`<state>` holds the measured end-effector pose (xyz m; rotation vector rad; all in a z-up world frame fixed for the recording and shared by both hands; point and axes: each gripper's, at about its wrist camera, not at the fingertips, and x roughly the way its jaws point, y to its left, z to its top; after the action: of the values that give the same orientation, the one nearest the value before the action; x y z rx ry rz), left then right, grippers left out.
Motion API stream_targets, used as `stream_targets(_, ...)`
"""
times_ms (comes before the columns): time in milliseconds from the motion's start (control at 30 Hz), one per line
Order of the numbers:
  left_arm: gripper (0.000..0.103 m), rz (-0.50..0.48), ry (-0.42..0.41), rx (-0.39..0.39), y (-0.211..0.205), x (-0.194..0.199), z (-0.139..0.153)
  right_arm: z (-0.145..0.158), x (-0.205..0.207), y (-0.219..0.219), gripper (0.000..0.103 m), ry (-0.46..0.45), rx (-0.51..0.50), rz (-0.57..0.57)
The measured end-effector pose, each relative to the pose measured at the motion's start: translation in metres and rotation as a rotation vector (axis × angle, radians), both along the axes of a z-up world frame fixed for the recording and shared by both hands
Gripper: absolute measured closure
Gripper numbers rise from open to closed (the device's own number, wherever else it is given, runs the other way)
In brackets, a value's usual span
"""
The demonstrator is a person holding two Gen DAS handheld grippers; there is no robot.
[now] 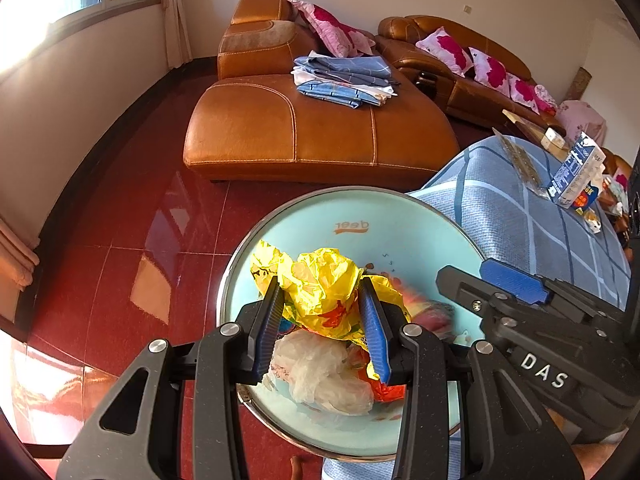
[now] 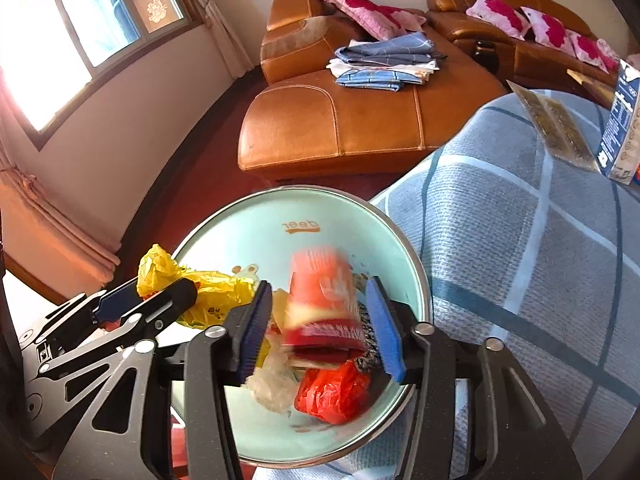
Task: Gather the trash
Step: 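Open the right tool to drop the red cup while the left drops the yellow wrapper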
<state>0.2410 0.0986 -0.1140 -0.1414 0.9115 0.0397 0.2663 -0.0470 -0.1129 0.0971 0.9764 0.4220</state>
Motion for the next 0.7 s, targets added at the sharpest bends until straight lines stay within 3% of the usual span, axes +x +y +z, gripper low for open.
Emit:
stream_targets(333, 0.061, -0.007, -0.004, 0.020, -0.007, 0.002, -0.002, 0.021, -0.013, -0.033, 0.052, -0.073, 0.004, -0.098)
stream_targets(433, 0.046, -0.016, 0.002, 0.040, -0.012, 0.004, -0.005, 0.025, -0.017, -0.044, 0.052, -0.082, 0.010, -0.133)
stream_targets(500, 0.030, -0.011, -0.003, 0.046, -0.015, 0.001, -0.005, 0.026, -0.022, -0.050, 0.049, -0.087, 0.020, -0.152)
stream_targets(567, 0.026, -0.008, -0.010, 0.055, -0.016, -0.003, -0.003, 0.028, -0.028, -0.055, 0.038, -0.098, 0.028, -0.177)
stream_targets(700, 0.019, 0.022, -0.005, 0.073, -0.015, -0.011, -0.002, 0.027, -0.036, -0.054, 0.033, -0.097, 0.021, -0.178)
